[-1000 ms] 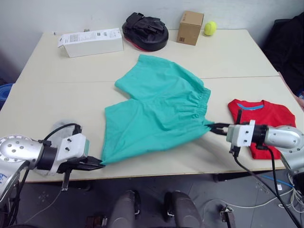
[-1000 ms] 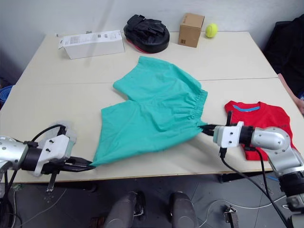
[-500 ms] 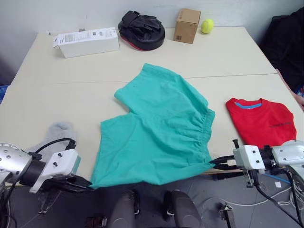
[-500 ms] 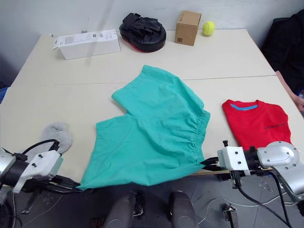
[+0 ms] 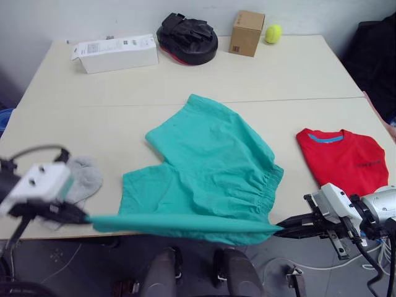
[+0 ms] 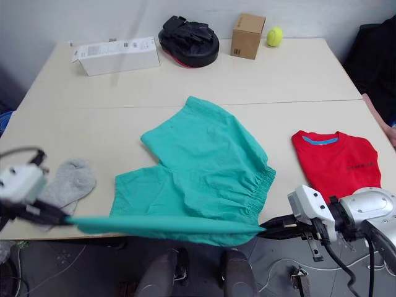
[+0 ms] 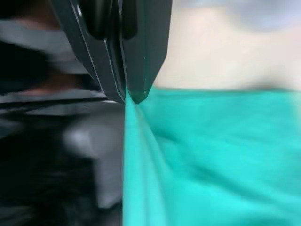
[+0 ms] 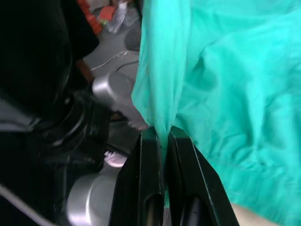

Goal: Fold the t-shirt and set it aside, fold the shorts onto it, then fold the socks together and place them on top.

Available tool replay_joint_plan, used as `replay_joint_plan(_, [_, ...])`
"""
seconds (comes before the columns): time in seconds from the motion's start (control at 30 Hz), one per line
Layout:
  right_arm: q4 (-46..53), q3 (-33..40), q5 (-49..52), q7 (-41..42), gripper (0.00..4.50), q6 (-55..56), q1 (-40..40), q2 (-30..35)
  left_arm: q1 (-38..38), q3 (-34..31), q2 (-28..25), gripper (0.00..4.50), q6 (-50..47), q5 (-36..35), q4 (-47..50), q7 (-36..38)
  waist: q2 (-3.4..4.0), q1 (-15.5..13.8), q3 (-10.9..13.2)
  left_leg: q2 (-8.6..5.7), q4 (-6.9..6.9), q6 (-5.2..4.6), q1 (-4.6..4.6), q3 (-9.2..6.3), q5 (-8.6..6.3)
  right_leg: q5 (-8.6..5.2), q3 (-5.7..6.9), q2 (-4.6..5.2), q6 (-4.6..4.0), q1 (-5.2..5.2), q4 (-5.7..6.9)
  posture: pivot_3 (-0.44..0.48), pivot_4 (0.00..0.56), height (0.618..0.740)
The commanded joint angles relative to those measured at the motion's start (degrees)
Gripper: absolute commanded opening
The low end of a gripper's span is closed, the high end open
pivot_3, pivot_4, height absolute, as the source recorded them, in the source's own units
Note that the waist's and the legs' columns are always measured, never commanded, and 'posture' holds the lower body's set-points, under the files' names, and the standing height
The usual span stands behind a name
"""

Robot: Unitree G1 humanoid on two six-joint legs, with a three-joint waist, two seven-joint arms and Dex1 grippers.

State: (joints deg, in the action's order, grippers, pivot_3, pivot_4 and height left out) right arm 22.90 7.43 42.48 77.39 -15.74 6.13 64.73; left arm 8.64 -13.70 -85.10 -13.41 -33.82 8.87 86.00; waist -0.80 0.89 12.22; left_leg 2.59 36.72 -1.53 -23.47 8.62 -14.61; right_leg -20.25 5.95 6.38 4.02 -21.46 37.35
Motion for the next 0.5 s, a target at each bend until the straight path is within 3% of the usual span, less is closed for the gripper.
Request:
replay_joint_plan(0.03, [-1.06,2.90,1.34,-2.45,0.00,-3.25,-1.28,-1.73,24.97,17.06,10.65,0.02,1.87,13.01,-12.27,4.29,0.06,-0.84,-0.07,0.00,0.00,-0.08,-0.03,0.10,0.02,0.02,-0.05,-0.02,0.04,-0.05,0.06,0.000,0.150,0.740])
replay_joint_plan(0.13, [-2.86,4.30,1.84,-5.12,0.00,-6.02,-2.70,-3.70,46.69,26.31,23.95,0.02,8.67,24.53,-29.27,1.47,-0.09,-1.93,-0.13,0.01,0.28,-0.15,-0.23,0.10,0.43,0.10,-0.01,-0.37,0.18,-0.20,0.24,0.000,0.150,0.740])
replay_joint_plan(0.23, [-4.41,5.17,0.73,-8.14,0.00,-6.94,-4.13,-6.17,58.73,29.30,33.98,0.02,16.11,30.51,-43.90,-3.70,-0.51,-2.44,-0.14,0.12,0.81,-0.20,-0.72,0.10,0.48,0.24,0.11,-0.83,0.39,-0.57,0.52,0.000,0.150,0.740])
replay_joint_plan(0.33, [-5.97,5.90,-1.50,-11.85,0.00,-7.06,-5.45,-8.54,66.32,29.94,41.68,0.02,24.30,34.95,-56.09,-9.72,-0.54,-2.06,-0.12,0.09,1.16,-0.51,-0.98,0.36,0.33,0.38,0.02,-0.67,0.63,-0.83,0.52,0.000,0.150,0.740])
replay_joint_plan(0.5, [-6.22,8.04,-2.52,-15.47,0.00,-7.73,-5.58,-10.71,73.88,28.62,49.91,0.02,32.51,38.42,-69.11,-19.23,-0.63,-1.48,-0.06,0.06,1.30,-0.77,-1.10,0.69,0.17,0.47,-0.12,-0.40,0.81,-1.01,0.50,0.000,0.150,0.740])
